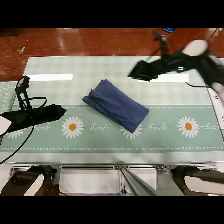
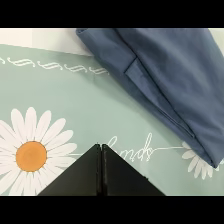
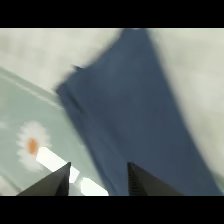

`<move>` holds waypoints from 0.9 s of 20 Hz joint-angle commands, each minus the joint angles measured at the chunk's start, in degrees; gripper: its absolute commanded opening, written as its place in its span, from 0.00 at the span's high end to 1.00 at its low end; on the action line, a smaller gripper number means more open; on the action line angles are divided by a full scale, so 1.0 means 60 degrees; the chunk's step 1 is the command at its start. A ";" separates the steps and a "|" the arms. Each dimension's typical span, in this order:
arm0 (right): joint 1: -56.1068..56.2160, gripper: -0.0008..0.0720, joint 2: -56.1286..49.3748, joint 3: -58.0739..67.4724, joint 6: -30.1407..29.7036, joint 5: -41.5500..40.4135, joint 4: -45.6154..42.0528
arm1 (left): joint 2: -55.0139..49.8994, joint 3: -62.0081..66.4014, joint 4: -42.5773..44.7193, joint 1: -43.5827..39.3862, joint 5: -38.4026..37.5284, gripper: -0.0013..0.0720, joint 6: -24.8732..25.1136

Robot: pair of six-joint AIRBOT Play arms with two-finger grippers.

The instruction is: Fold the shirts.

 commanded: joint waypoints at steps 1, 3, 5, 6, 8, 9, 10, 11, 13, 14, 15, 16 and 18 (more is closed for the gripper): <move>-0.0590 0.43 0.3071 -0.3158 0.2495 -0.1064 -0.4033 | 0.0007 -0.0029 -0.0036 -0.0004 0.0058 0.96 0.0004; -0.0750 0.43 0.4634 -0.6058 0.4288 -0.2889 -0.4153 | 0.0007 -0.0029 -0.0036 -0.0004 0.0062 0.96 0.0004; -0.0710 0.43 0.5377 -0.8291 0.5049 -0.4328 -0.2976 | 0.0007 -0.0029 -0.0036 -0.0004 0.0062 0.96 0.0004; -0.0674 0.43 0.5395 -0.8990 0.4758 -0.4663 -0.1876 | 0.0007 -0.0029 -0.0036 -0.0004 0.0062 0.96 0.0004; -0.0423 0.43 0.5071 -0.9781 0.3603 -0.5235 0.0098 | 0.0007 -0.0029 -0.0036 -0.0004 0.0062 0.96 0.0000; -0.0295 0.43 0.4761 -0.9796 0.3107 -0.5300 0.0645 | 0.0007 -0.0029 -0.0040 -0.0004 0.0062 0.96 0.0000; -0.0197 0.43 0.4408 -0.9781 0.2652 -0.5446 0.1290 | 0.0007 -0.0029 -0.0044 -0.0004 0.0062 0.96 0.0000; -0.0127 0.43 0.4029 -0.9781 0.1996 -0.5628 0.2157 | 0.0007 -0.0029 -0.0066 -0.0004 0.0062 0.96 0.0000; -0.0127 0.43 0.3246 -0.9781 0.0590 -0.5650 0.3971 | 0.0007 -0.0029 -0.0106 -0.0004 0.0058 0.96 0.0000; -0.0127 0.43 0.2885 -0.9781 -0.0200 -0.5581 0.4863 | 0.0007 -0.0029 -0.0106 -0.0004 0.0058 0.96 0.0000; -0.0127 0.43 0.2488 -0.9777 -0.0882 -0.5482 0.5657 | 0.0007 -0.0029 -0.0106 -0.0004 0.0062 0.96 0.0004; -0.0127 0.43 0.2098 -0.9701 -0.1370 -0.5340 0.6171 | 0.0007 -0.0029 -0.0106 -0.0004 0.0062 0.96 0.0004; 0.0036 0.43 0.1209 -0.9133 -0.2018 -0.4870 0.6532 | 0.0004 -0.0029 -0.0102 -0.0004 0.0066 0.96 0.0004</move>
